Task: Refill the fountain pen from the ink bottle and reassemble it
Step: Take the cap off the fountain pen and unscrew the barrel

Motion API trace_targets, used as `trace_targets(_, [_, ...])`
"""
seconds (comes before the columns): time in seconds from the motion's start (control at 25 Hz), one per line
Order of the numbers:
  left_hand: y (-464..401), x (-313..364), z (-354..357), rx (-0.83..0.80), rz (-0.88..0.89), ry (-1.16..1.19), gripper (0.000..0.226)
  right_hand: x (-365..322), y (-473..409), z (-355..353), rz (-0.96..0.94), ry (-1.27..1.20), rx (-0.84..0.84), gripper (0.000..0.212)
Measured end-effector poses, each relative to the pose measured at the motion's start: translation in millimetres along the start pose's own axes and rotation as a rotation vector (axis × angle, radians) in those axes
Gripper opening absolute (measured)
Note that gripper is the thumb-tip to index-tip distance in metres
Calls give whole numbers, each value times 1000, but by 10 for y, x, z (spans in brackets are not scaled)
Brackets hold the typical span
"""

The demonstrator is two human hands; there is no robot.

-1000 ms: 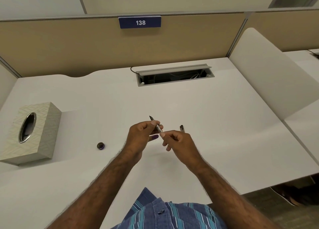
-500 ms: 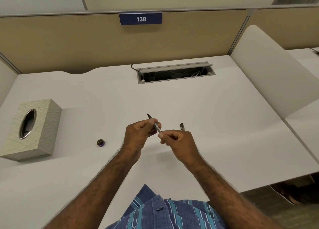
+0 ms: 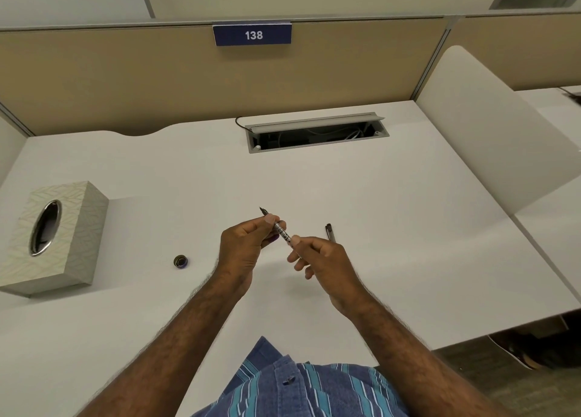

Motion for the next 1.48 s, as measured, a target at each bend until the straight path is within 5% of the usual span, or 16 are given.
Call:
trace_targets(0.24, [-8,-21,-10,0,-1,18,15,12,1,-66,-5,-85,22,10])
trace_targets(0.96, [-22,-58,-36,9,-9,16,16,124,45,107,152,-287,-124,38])
trace_targets(1.48, [15,9,-18,-2,-8,-5,17,126,77,126,152,-301,-143,30])
Point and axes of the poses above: each hand's wrist, its own y-axis away from the middle knuckle, its own z-axis out of the palm, x = y × z, the point moved 10 cm from there along -y, towards the middle knuckle, and after that the axes turned 11 degrees about y, right-handed, at the moved point
